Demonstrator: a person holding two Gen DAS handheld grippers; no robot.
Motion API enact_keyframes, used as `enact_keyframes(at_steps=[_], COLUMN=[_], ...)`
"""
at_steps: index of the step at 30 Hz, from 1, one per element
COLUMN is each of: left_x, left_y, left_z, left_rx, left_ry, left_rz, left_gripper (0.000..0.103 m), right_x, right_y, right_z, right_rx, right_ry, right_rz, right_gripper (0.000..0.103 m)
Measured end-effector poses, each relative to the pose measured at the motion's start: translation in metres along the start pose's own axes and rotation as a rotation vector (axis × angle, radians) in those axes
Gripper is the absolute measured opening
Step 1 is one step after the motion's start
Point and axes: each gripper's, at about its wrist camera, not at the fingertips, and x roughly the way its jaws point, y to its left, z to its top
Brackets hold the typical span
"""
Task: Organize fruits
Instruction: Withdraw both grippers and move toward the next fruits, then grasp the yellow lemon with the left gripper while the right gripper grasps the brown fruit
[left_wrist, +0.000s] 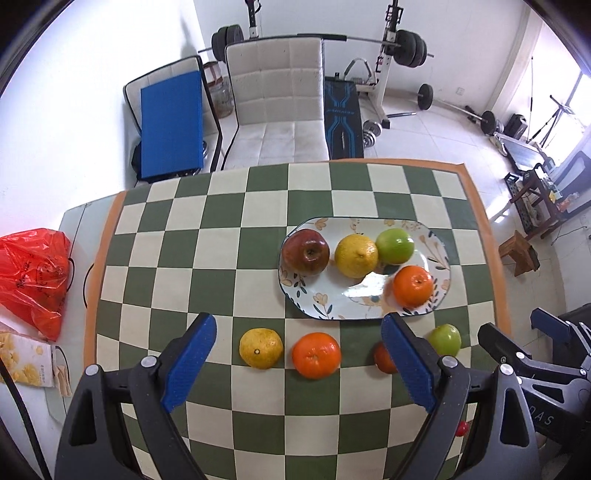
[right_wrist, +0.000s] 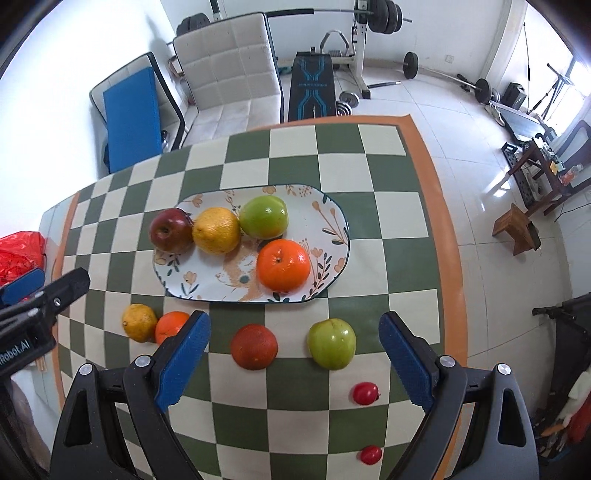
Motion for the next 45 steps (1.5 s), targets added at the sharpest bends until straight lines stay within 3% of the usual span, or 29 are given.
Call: enact_keyframes(at_steps=[16,27,29,33,37,41,45], left_x=[-0.073,-0.062,-0.049,-0.017,0.025,0.07,0.121], left_y=[0.002,0.016,0.021,0.04,0.066,0.083,0.088], left_z=[-0.031,-0.031,-0.029,-0.025,-0.024,-0.027,-0.031], left_rx=[0.009,-0.04,-0.043,-0.062,-0.113,-0.15,-0.183], left_ry=[-0.113,-0.077,-0.043,0.0,0.091,0.193,0.336], left_rz=[-0.038,-0.054,-0.037,0.055,0.114,0.13,0.058], left_gripper=[0.092,0.092,0.103,0.103,0.103,0.103,0.103], right_x=[-0.113,-0.134,-0.126,-0.093,-0.033,0.044,0.106], right_y=[0.009,0.016,0.015,0.014,0.016,0.022,0.025], right_z=[-0.043,-0.049,-0.047,-0.043,-0.042,-0.044,-0.046], right_rx=[-0.014,0.017,0.03,0.052,0.078,0.092,0.111], right_ry=[-0.161,-0.185,-0.169,-0.097,0.028,0.158,0.252], right_rz=[0.002,0.032,0.045,0.074,0.126,0.122,0.108], right_gripper=[0.095,0.095,0.095,0.095,0.095,0.095,0.09])
